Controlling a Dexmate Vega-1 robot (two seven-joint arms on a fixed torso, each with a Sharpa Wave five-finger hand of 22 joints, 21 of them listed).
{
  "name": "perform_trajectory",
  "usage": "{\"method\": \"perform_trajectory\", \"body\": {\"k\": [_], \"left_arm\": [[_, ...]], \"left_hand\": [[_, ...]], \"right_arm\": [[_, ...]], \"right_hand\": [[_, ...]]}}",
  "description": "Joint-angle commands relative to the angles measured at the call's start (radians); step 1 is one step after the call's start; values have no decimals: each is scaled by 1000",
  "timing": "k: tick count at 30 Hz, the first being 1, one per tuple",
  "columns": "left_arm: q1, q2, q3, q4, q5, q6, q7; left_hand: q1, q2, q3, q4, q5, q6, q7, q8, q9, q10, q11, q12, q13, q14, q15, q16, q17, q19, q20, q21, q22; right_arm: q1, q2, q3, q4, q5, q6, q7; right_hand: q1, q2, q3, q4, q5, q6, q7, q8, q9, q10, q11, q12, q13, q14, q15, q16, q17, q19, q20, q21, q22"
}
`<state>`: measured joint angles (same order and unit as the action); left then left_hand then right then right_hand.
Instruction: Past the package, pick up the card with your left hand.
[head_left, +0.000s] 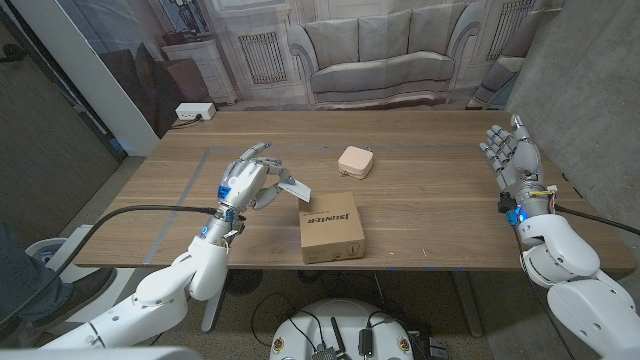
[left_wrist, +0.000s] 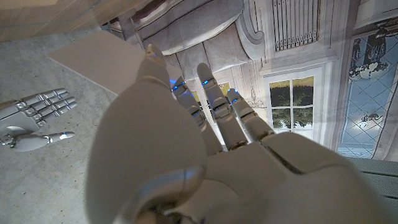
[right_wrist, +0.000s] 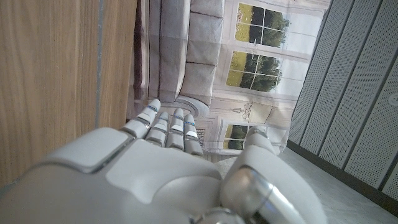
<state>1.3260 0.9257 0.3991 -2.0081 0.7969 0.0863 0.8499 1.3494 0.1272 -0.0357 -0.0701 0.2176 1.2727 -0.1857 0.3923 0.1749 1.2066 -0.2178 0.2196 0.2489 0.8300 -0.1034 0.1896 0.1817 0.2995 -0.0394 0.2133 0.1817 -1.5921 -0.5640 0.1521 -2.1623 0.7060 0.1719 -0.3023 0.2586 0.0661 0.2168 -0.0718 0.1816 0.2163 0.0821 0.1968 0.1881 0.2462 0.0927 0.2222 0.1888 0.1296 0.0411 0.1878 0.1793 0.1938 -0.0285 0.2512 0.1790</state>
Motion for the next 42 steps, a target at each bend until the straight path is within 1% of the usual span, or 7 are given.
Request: {"method": "perform_trajectory", "body": {"k": [1, 5, 11, 20, 32, 35, 42], "left_arm": [[27, 13, -70, -107, -78, 46, -172], [26, 15, -85, -128, -79, 58, -208], [30, 27, -115, -186, -105, 93, -315], [39, 33, -143, -239, -81, 124, -378], [54, 33, -217, -290, -112, 134, -449], [55, 36, -235, -309, -123, 145, -488], [51, 30, -253, -332, -108, 160, -525]], "left_hand": [[8, 2, 0, 4, 3, 8, 5, -2, 4, 8, -1, 5, 7, 4, -106, 2, 2, -5, -42, -6, 1], [8, 2, -1, 5, 3, 7, 8, -3, 4, 8, -1, 5, 9, 3, -105, 1, 2, -7, -41, -6, 1], [8, 2, -1, 7, 3, 8, 8, -3, 4, 8, -2, 4, 12, 3, -103, 2, 2, -8, -42, -7, 1], [9, 2, -1, 9, 4, 7, 7, -5, 5, 9, -3, 3, 17, 1, -102, 2, 3, -12, -42, -8, 1], [11, 2, -2, 11, 4, 9, 8, -6, 5, 10, -3, 2, 22, 0, -102, 3, 3, -13, -44, -8, 1], [12, 0, -3, 11, 4, 8, 9, -7, 5, 10, -3, 2, 24, -1, -101, 3, 3, -13, -43, -8, 0], [13, 0, -3, 13, 5, 4, 11, -10, 5, 12, -4, 2, 29, -2, -100, 3, 3, -16, -42, -9, 0]], "right_arm": [[-19, 14, 21, -6, 0, 13, 15], [-18, 20, 21, -2, -1, 17, 18], [-14, 28, 22, 10, 1, 28, 26], [-17, 35, 28, 20, 5, 40, 34], [-31, 44, 39, 7, -3, 47, 30], [-35, 46, 40, 6, -4, 50, 32], [-39, 55, 39, 7, -7, 66, 40]], "right_hand": [[3, 1, -4, -2, 0, 4, -1, 2, 5, 11, -1, 0, 2, 5, 2, -1, 4, 11, 2, -4, 4], [3, 1, -4, -2, 0, 4, -2, 1, 5, 11, -1, 0, 2, 5, 2, -1, 4, 11, 2, -4, 4], [3, 2, -4, -2, 0, 4, -2, 1, 5, 11, -1, 0, 2, 6, 2, -1, 4, 12, 2, -5, 4], [3, 2, -4, -3, 0, 4, -2, 2, 5, 11, -1, 0, 2, 7, 1, -1, 4, 12, 2, -8, 4], [4, 4, -3, -4, 0, 5, -2, 2, 5, 11, -1, -1, 2, 8, 0, 0, 4, 14, 2, -10, 4], [5, 5, -3, -4, 0, 5, -1, 2, 5, 12, -3, 0, 2, 8, -1, -1, 4, 14, 2, -11, 4], [6, 5, -3, -5, 0, 6, -2, 2, 5, 12, -3, 0, 2, 8, -1, -1, 4, 15, 2, -12, 4]]}}
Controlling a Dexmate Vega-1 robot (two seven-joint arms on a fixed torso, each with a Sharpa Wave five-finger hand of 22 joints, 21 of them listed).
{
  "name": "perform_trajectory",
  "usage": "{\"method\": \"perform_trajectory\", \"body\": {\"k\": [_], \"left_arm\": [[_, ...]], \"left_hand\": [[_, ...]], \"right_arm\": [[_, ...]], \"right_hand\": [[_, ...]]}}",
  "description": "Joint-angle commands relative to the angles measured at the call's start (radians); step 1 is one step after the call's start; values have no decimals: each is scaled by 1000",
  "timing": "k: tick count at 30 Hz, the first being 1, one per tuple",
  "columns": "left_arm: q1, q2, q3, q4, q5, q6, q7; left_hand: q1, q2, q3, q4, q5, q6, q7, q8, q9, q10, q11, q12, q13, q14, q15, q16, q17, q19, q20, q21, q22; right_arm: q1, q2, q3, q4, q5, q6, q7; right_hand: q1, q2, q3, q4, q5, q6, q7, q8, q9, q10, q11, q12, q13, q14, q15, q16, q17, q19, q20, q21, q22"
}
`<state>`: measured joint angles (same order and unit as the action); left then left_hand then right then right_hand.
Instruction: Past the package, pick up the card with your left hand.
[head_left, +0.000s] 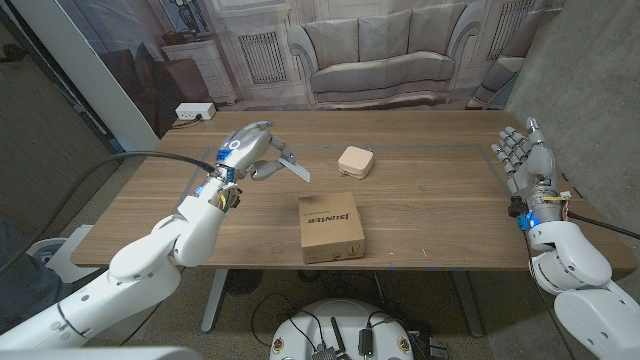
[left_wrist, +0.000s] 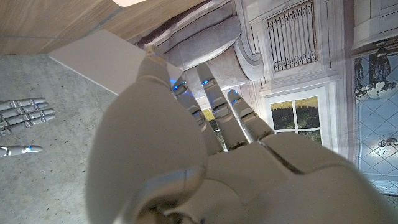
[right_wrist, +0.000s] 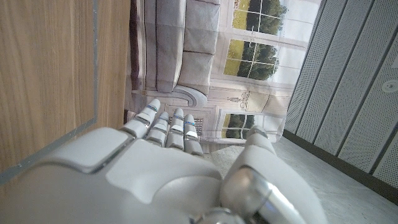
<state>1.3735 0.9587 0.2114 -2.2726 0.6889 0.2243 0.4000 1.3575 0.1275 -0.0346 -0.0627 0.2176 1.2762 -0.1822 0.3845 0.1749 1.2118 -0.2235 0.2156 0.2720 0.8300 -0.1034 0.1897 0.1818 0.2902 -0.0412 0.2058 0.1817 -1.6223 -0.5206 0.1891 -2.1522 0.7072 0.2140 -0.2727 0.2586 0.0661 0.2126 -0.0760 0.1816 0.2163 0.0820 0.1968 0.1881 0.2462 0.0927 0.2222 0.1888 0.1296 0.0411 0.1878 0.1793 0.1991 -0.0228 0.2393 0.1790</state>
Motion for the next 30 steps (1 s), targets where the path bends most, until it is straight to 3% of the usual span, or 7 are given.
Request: {"method": "perform_trajectory", "body": {"k": [1, 18, 30], "left_arm": [[3, -5, -70, -70, -2, 22, -79], [-26, -41, -127, -86, -6, -23, -88], [-69, -44, -185, -115, -53, -22, -200]], "left_hand": [[5, 0, -4, 6, 5, 3, 7, -1, 5, 7, 2, 6, 6, -2, -101, 3, 3, -6, -43, -1, 0], [8, 1, -4, 8, 6, 3, 10, -3, 6, 6, 3, 4, 15, -6, -103, 3, 3, -12, -43, -2, 0], [7, -1, -6, 12, 6, 4, 13, -4, 6, 9, 3, 4, 22, -9, -101, 3, 3, -13, -44, -2, 0]], "right_arm": [[-9, 12, 3, -3, -8, 24, 11], [-16, 31, -20, -5, -27, 52, 6], [-36, 40, -21, -21, -38, 60, -6]], "right_hand": [[6, 5, 2, -1, 0, 6, -2, 2, 5, 12, -3, 0, 2, 8, -1, -1, 4, 10, -4, 0, 4], [9, 8, 4, -4, 0, 12, -1, 4, 5, 18, -4, 2, 2, 13, -2, 0, 3, 15, -4, -2, 5], [10, 8, 4, -5, 0, 12, -3, 4, 5, 18, -4, 2, 2, 14, -1, 0, 3, 17, -3, -3, 5]]}}
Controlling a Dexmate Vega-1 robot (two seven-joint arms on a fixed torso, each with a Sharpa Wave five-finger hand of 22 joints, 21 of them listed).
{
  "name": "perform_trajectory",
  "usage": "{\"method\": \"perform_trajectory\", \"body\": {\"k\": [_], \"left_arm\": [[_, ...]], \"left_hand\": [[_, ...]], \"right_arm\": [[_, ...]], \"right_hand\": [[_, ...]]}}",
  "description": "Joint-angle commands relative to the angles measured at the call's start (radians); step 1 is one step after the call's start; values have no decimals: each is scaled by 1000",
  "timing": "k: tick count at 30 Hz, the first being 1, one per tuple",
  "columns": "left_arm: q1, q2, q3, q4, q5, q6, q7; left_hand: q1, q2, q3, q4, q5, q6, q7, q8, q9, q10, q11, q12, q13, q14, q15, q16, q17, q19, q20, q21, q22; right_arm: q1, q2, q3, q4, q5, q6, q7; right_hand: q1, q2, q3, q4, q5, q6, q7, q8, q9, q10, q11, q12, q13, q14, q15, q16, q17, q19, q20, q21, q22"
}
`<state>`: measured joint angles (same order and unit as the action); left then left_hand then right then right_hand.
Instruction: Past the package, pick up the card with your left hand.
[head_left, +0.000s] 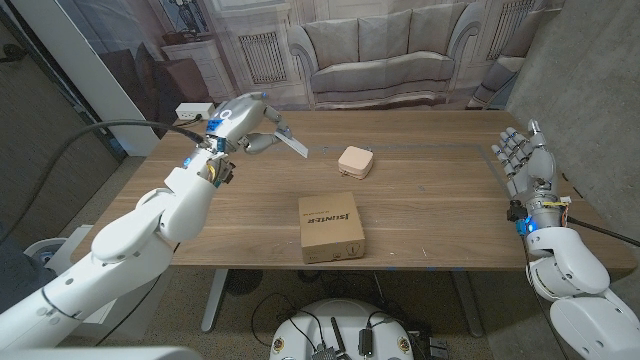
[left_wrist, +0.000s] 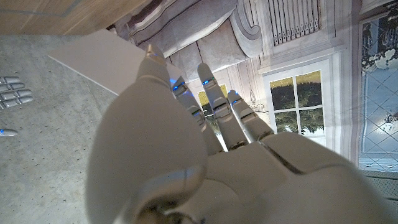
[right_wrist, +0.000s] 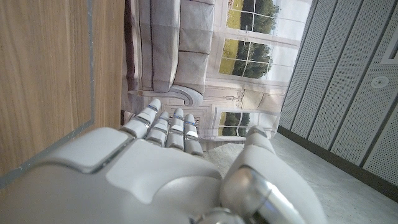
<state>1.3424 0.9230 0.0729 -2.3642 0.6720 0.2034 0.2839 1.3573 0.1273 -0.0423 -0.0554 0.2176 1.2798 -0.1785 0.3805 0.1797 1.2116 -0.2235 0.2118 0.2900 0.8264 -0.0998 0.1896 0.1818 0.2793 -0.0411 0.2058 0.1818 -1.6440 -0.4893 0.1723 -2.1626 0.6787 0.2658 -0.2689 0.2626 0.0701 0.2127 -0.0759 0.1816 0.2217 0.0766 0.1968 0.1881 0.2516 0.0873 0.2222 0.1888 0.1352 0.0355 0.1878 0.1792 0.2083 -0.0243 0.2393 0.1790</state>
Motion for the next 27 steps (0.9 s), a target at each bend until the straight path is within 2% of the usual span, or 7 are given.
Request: {"method": "perform_trajectory", "body": {"k": [1, 15, 27], "left_arm": [[-44, -9, -50, -27, -42, 3, -97], [-124, -27, -79, -51, -98, 25, -175], [-143, -26, -84, -58, -113, 42, -204]], "left_hand": [[8, -1, 2, 5, 6, 1, 10, 0, 1, 9, 3, 8, 4, -5, -105, 3, 3, -2, -45, -2, 0], [9, -2, 1, 7, 7, -2, 7, -2, 2, 9, 2, 6, 10, -7, -104, 4, 3, -3, -45, -2, 0], [10, -2, 0, 10, 8, -2, 10, -3, 2, 9, 2, 5, 16, -7, -104, 4, 3, -4, -45, -1, 0]], "right_arm": [[-15, 9, -4, -11, -10, 8, -10], [-15, 12, -12, -7, -14, 13, -10], [-24, 16, -15, -8, -17, 21, -11]], "right_hand": [[6, 4, 4, -5, 0, 7, 3, 4, 5, 13, 1, 2, 2, 8, 4, 0, 3, 8, -1, -3, 5], [6, 5, 4, -6, -1, 8, 3, 4, 5, 13, 1, 2, 2, 8, 5, 0, 3, 9, -2, -5, 5], [6, 5, 4, -6, -1, 8, 4, 4, 5, 13, 2, 1, 2, 8, 5, 0, 3, 10, -2, -6, 5]]}}
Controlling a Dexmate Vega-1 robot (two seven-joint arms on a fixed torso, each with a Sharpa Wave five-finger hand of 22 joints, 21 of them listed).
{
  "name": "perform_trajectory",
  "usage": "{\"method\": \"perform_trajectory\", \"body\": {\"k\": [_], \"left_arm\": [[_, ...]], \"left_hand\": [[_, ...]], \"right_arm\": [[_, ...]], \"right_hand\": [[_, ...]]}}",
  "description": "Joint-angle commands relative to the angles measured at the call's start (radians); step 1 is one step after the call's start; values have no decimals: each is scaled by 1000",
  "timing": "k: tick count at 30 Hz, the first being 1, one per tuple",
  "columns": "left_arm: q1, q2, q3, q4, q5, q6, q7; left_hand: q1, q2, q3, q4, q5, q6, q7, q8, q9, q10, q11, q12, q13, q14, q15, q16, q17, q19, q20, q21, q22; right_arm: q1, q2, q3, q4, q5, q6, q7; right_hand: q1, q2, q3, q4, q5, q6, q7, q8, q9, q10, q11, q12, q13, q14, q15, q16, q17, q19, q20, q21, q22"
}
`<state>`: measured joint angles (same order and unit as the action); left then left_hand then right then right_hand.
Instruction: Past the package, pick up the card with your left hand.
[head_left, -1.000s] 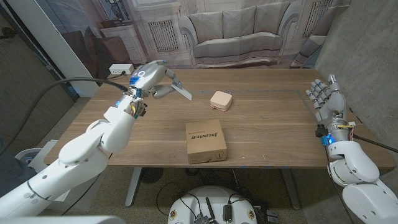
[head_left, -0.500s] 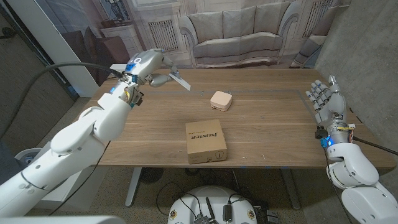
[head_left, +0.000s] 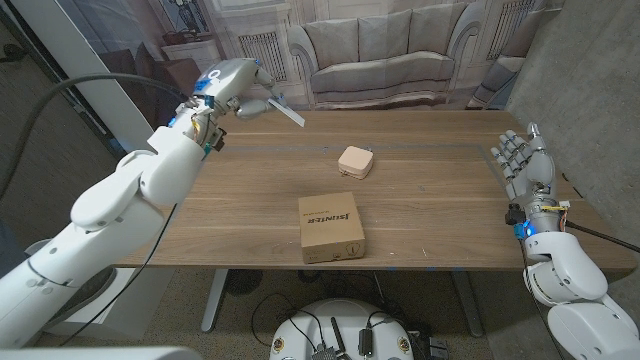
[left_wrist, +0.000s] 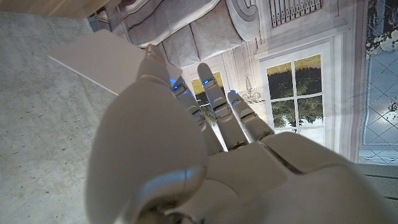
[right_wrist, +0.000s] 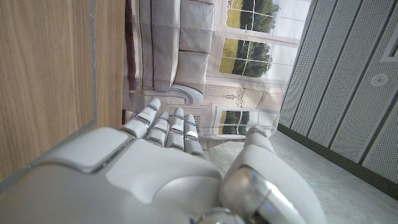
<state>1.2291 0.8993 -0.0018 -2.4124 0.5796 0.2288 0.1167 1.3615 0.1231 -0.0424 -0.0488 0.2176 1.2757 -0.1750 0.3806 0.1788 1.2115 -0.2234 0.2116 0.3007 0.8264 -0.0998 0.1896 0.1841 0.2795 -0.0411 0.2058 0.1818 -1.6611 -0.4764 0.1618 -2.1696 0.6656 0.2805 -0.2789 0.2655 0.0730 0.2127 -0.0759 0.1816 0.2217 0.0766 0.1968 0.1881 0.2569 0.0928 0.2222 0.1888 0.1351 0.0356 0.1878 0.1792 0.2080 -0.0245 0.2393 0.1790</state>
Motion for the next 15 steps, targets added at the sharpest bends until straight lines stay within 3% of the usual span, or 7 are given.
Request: {"method": "perform_trajectory", "body": {"k": [1, 15], "left_arm": [[-31, -2, -9, -10, -20, 16, -36], [-61, -9, 39, -18, 11, 30, -22]], "left_hand": [[6, 2, 0, 4, 8, 3, 5, -2, 3, 10, 2, 5, 6, -7, -104, 4, 1, -4, -46, -1, 0], [6, 2, -1, 7, 8, 3, 4, -3, 3, 10, 2, 4, 11, -11, -103, 3, 1, -5, -46, -1, 0]], "right_arm": [[-8, 3, -4, -2, -4, 6, -1], [-20, 2, 10, 5, 12, 14, 15]], "right_hand": [[3, 2, 4, -6, -1, 8, 4, 4, 5, 8, -3, 2, 2, 8, 5, 0, 3, 10, -2, -6, 5], [2, 2, 3, -7, -1, 7, 3, 3, 5, 8, -3, 1, 2, 8, 5, -1, 4, 11, -1, -9, 5]]}}
